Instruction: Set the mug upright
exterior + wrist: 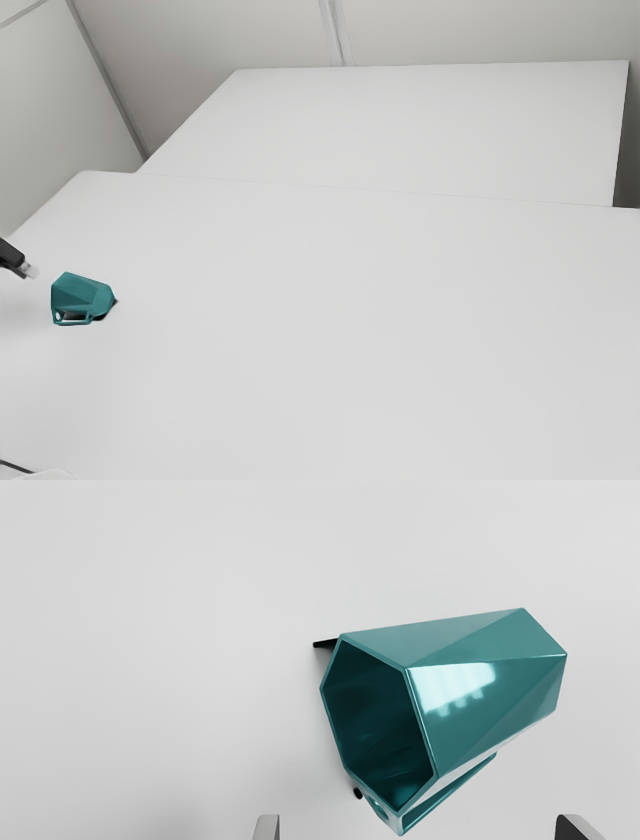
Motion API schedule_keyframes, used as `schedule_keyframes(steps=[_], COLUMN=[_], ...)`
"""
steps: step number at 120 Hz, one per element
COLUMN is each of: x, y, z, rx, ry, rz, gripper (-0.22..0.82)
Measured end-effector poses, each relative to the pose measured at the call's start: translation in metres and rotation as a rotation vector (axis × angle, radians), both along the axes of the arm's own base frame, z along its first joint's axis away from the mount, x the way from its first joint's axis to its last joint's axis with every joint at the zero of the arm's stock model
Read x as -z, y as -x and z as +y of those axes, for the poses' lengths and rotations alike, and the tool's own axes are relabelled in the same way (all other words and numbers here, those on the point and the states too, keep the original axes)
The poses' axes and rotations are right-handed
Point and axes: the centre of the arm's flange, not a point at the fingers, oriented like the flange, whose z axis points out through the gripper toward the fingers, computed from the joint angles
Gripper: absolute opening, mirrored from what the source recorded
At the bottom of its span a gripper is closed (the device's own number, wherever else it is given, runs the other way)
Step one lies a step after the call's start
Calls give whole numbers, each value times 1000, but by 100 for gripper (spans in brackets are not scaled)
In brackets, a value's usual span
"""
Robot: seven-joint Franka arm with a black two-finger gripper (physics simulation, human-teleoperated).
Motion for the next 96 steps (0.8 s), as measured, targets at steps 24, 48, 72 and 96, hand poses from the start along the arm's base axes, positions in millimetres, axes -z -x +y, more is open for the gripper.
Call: schedule_keyframes(steps=[24,48,72,96], x=[11,18,24,32], y=[10,20,28,31], z=[4,5,4,0], rx=[-3,-9,-22,-33], ry=[89,163,225,285], rz=[-55,-87,-92,-93], gripper=[60,60,60,60])
